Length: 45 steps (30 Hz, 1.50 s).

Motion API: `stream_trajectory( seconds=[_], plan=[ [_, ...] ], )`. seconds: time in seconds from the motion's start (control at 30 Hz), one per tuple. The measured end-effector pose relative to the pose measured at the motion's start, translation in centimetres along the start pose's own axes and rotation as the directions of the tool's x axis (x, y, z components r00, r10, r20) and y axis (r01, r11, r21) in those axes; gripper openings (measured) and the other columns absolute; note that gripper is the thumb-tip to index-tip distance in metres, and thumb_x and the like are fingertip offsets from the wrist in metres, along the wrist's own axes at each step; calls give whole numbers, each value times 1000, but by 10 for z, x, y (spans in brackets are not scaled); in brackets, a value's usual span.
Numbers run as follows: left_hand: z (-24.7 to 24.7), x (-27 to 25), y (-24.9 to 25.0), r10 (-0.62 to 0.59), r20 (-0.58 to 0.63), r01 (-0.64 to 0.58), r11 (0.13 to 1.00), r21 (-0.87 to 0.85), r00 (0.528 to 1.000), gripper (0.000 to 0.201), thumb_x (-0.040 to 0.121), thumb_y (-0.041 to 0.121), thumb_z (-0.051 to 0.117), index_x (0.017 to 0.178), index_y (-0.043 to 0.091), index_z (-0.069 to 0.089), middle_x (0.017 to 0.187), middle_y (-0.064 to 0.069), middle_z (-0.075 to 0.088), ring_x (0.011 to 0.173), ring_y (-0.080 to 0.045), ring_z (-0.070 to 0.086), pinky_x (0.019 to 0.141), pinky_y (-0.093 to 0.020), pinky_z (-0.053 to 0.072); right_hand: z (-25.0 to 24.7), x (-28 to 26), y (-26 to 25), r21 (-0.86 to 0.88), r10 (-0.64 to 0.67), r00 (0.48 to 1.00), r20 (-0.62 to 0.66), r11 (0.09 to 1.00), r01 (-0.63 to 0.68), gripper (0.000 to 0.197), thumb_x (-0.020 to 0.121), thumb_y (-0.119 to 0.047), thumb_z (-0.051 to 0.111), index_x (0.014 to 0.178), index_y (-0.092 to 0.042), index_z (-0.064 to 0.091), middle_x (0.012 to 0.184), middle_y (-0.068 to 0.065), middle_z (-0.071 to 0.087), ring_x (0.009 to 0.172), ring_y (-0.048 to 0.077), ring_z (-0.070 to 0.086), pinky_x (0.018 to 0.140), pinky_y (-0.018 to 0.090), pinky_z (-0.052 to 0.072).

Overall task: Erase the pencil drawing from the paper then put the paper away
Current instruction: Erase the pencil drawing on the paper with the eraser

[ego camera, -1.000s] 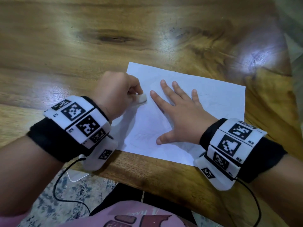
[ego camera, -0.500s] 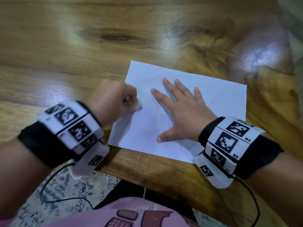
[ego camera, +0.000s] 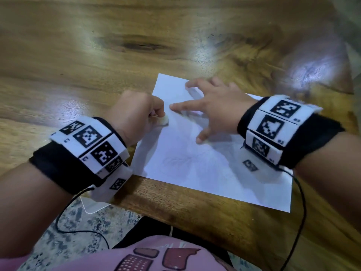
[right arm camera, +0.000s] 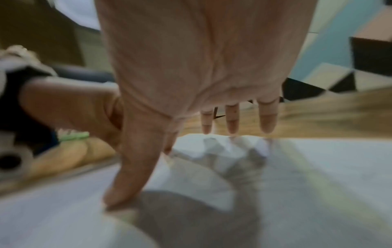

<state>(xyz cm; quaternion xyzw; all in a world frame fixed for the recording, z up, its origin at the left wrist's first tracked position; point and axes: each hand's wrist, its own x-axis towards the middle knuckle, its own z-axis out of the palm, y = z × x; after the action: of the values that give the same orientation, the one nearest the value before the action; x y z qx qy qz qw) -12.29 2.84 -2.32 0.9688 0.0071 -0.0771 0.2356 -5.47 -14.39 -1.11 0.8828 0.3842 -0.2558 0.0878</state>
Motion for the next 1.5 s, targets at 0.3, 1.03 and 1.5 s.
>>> stream_trajectory(
  seconds=[0.3,1.03,1.5],
  plan=[
    [2,7,10,1,5,0,999,-36,1000,9,77,18,68,80,10,67,74,-8,61,69,-20,47,61,-21,27,-5,15,4,-129,-51,995,84,990,61,104,61,-64,73,136,-63,0,154,-10,-3,129,26,19,88,40,32],
    [-1,-2,5,37,86,-30,996,-82,996,11,72,24,73,72,14,68,62,-2,61,56,-16,50,55,-9,35,0,16,7,-80,-52,995,84,995,59,102,64,-60,73,135,-64,-1,154,-13,-8,133,27,12,93,42,29],
    [6,7,21,38,34,-34,994,-108,999,14,72,23,73,75,10,69,64,-3,56,51,-12,45,50,-19,29,2,15,7,-71,-53,997,63,996,57,98,63,-58,74,136,-62,8,155,-12,-7,135,28,9,98,45,28]
  ],
)
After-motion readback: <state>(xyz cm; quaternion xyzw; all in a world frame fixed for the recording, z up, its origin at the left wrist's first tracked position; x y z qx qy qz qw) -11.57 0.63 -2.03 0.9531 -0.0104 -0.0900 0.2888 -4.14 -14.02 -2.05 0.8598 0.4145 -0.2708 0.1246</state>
